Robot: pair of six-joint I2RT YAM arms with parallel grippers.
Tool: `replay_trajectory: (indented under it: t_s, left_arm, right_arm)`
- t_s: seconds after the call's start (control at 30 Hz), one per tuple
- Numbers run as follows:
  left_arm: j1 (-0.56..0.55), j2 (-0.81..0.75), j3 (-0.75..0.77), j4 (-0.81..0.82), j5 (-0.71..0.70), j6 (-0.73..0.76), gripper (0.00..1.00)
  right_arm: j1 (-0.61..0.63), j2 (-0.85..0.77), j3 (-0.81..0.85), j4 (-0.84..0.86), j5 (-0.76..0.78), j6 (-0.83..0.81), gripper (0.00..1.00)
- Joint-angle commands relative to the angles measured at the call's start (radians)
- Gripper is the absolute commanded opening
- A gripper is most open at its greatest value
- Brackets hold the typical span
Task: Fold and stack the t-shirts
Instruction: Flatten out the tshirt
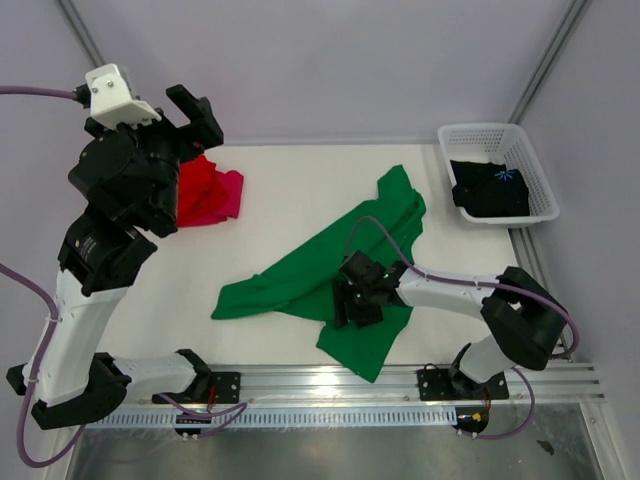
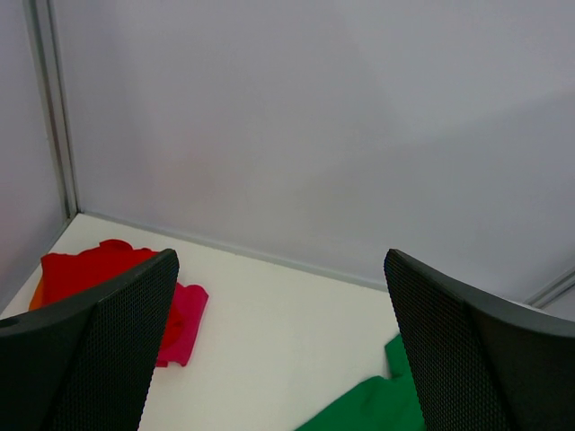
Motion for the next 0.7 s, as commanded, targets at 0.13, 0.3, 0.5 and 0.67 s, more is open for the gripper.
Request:
replay_trajectory:
  t_s: [0.13, 0.3, 0.5, 0.67]
  left_arm:
    - [0.001, -0.015, 0.015, 0.047, -0.002, 0.011, 0.99]
    - [0.001, -0.022, -0.021, 0.044, 0.000, -0.013, 0.99]
    - [-0.001, -0.021, -0.037, 0.019, -0.003, -0.036, 0.99]
    - [0.001, -0.030, -0.034, 0.002, -0.009, -0.045, 0.99]
  right_arm:
    - [0.006, -0.155, -0.088, -0.202, 0.038, 0.057, 0.67]
    - [0.004, -0.234, -0.097, -0.193, 0.088, 0.076, 0.67]
    - [0.004, -0.335, 0.031, -0.156, 0.328, 0.060, 0.67]
    - [-0.039, -0.340, 0.156, -0.283, 0.646, 0.149, 0.67]
